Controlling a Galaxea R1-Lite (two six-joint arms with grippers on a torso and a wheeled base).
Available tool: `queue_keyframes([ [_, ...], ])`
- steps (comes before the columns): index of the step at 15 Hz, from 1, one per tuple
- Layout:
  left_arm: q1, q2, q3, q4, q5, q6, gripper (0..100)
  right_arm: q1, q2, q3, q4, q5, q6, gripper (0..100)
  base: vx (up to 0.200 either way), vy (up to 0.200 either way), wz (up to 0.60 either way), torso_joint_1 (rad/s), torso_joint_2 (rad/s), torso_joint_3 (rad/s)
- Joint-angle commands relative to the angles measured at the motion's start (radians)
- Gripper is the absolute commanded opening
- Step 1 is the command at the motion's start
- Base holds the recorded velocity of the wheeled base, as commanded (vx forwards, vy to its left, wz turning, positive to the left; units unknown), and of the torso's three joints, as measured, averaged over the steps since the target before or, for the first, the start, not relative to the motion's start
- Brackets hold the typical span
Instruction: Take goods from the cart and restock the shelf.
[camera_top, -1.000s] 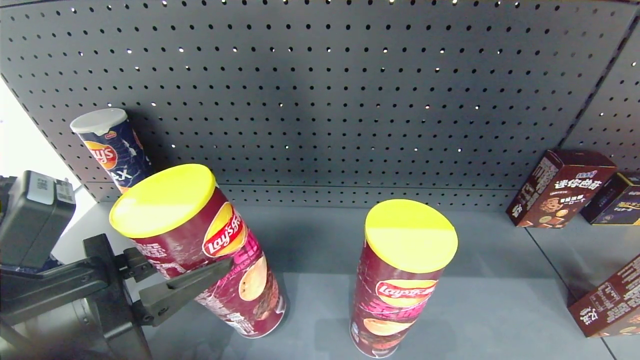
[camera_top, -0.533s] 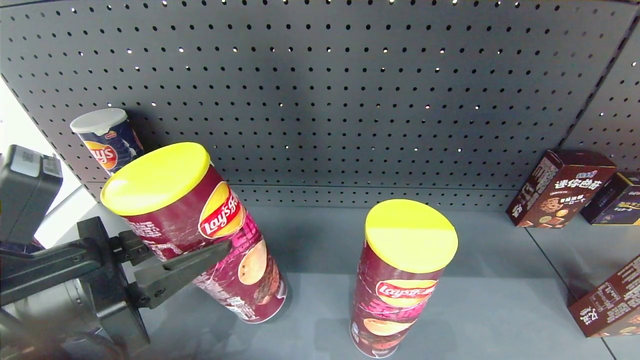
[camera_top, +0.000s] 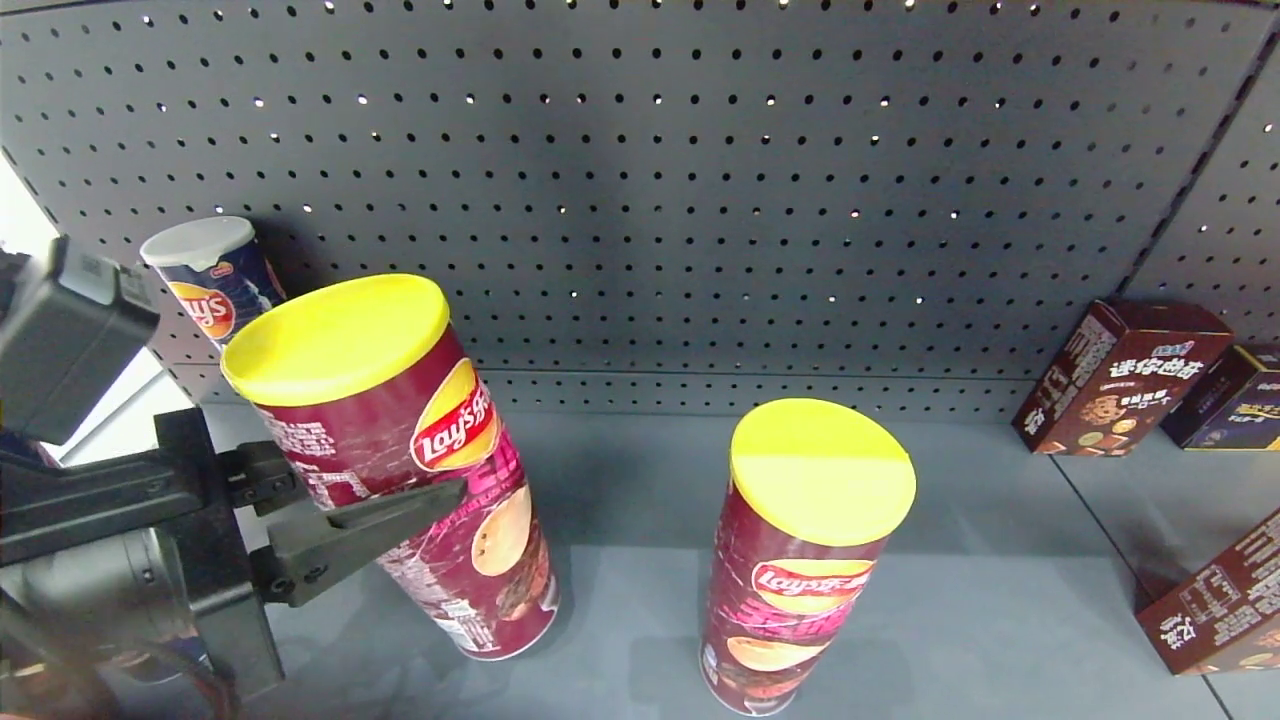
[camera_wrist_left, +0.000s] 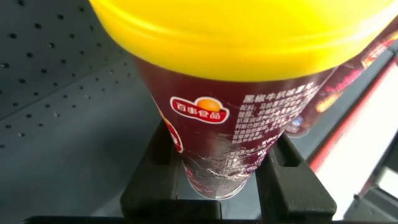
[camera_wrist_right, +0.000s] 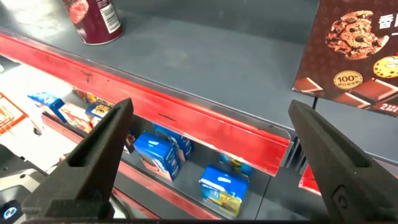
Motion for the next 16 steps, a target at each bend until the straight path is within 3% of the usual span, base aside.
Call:
queue_keyframes([
  [1,-0.019,0.013,-0.074,0.065,0.001,0.014,0,0.000,0.001,0.000,0.000,0.000,0.000,100,0.000,0.000,0.00,0.000,0.00,0.000],
  [2,-0.023,0.046,-0.122,0.134,0.001,0.046,0,0.000,0.001,0.000,0.000,0.000,0.000,100,0.000,0.000,0.00,0.000,0.00,0.000],
  [7,-0.125,0.161,-0.206,0.119,0.013,0.060,0,0.000,0.001,0.000,0.000,0.000,0.000,100,0.000,0.000,0.00,0.000,0.00,0.000],
  [11,-0.114,0.240,-0.181,0.022,0.016,0.063,0,0.000,0.001,0.000,0.000,0.000,0.000,100,0.000,0.000,0.00,0.000,0.00,0.000],
  [16,-0.115,0.338,-0.237,-0.033,0.010,0.062,0,0.000,0.001,0.000,0.000,0.000,0.000,100,0.000,0.000,0.00,0.000,0.00,0.000],
])
